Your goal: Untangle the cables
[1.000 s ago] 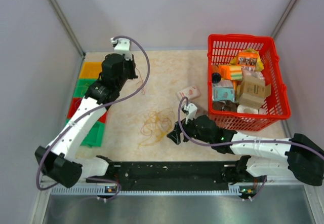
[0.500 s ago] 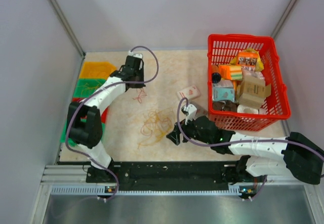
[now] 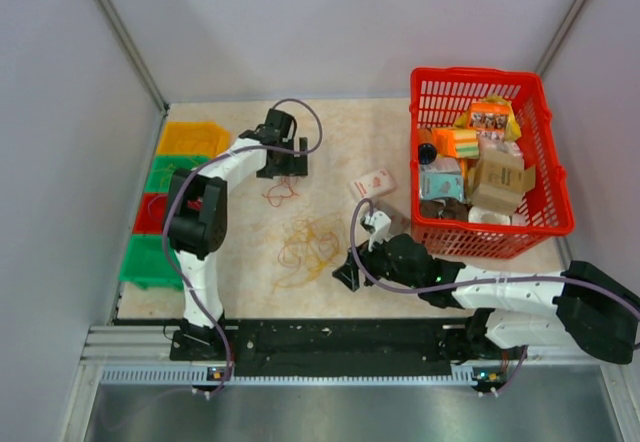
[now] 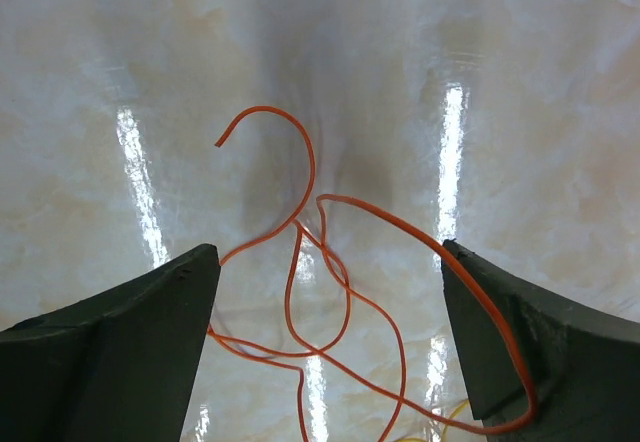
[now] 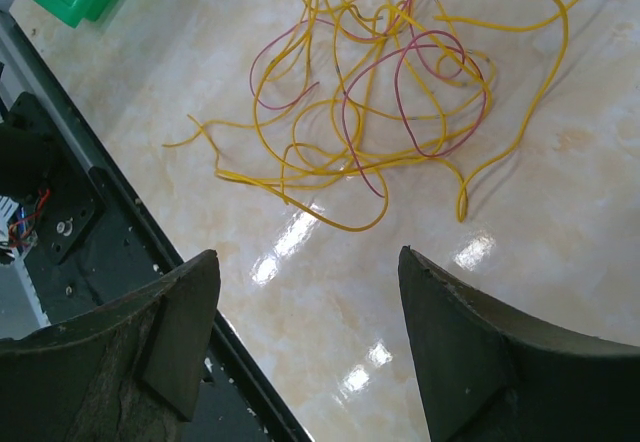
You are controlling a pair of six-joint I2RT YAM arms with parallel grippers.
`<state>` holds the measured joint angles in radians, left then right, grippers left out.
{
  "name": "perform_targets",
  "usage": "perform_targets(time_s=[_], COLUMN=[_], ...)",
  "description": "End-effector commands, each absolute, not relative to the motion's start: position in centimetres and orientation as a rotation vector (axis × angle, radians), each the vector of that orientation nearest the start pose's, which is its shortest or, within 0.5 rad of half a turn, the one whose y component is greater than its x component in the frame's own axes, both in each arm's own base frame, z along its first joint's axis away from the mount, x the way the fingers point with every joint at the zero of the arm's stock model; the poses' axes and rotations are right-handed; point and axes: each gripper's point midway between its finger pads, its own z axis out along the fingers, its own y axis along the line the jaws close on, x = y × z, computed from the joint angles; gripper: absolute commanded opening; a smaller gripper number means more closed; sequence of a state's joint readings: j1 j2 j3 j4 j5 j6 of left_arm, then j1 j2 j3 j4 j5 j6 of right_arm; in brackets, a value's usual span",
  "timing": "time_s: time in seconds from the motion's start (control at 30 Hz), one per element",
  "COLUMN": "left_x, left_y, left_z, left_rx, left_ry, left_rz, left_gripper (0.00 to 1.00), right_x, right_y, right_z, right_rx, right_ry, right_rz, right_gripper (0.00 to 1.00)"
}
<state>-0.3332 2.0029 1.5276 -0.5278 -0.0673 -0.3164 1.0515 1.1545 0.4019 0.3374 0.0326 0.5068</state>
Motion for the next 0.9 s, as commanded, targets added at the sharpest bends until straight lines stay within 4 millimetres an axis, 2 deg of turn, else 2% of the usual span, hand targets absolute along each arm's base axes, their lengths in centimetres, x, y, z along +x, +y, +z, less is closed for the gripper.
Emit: perform_targets(time_s=[0.0, 0.07, 0.23, 0.3, 0.33, 0.4, 0.43, 0.47, 0.53, 0.57, 0.63, 0.73, 0.87], left_x=[45.8, 45.9, 45.6, 45.2, 45.0, 44.8, 44.5, 44.4, 43.8, 43.3, 41.5, 37.1, 30.5], left_y=[-15.4, -15.5, -15.1, -15.1, -14.9, -14.5, -14.1, -13.5, -12.5, -11.9, -10.6, -7.2, -1.3], left_z=[4.9, 4.1, 2.6, 2.2, 2.2, 2.8, 3.1, 3.9, 6.2, 8.7, 12.1, 16.4, 19.2], left_rx=[-0.039, -0.047, -0.085, -0.089, -0.095, -0.099, -0.107, -0.116, -0.130, -0.142, -0.184, -0.330, -0.640], left_ry=[2.607, 2.626, 2.680, 2.696, 2.696, 2.679, 2.677, 2.659, 2.618, 2.565, 2.497, 2.422, 2.363], left_rz=[-0.136, -0.173, -0.197, -0.195, -0.186, -0.166, -0.140, -0.109, -0.069, -0.064, -0.049, 0.000, 0.080], left_gripper=[0.96, 0.96, 0.77, 0.61, 0.50, 0.24, 0.06, 0.00, 0.00, 0.00, 0.00, 0.00, 0.00], right_x=[16.1, 16.1, 16.3, 16.4, 16.5, 16.4, 16.5, 16.4, 16.5, 16.5, 16.4, 16.4, 16.3], right_y=[31.6, 31.6, 31.3, 31.2, 31.1, 31.1, 31.2, 31.2, 31.2, 31.2, 31.2, 31.3, 31.4], right_z=[11.3, 11.4, 11.7, 11.9, 11.8, 11.9, 12.1, 12.0, 12.2, 12.4, 12.5, 12.7, 12.9], right_rx=[-0.536, -0.539, -0.534, -0.529, -0.527, -0.526, -0.524, -0.525, -0.527, -0.527, -0.538, -0.550, -0.561], right_ry=[1.971, 1.967, 1.956, 1.950, 1.951, 1.950, 1.946, 1.948, 1.946, 1.941, 1.934, 1.924, 1.912], right_rz=[0.996, 1.003, 0.995, 0.995, 0.991, 0.992, 0.995, 0.997, 0.996, 0.998, 0.999, 1.005, 1.016], right_gripper=[0.71, 0.71, 0.71, 0.71, 0.71, 0.71, 0.71, 0.71, 0.71, 0.71, 0.71, 0.71, 0.71])
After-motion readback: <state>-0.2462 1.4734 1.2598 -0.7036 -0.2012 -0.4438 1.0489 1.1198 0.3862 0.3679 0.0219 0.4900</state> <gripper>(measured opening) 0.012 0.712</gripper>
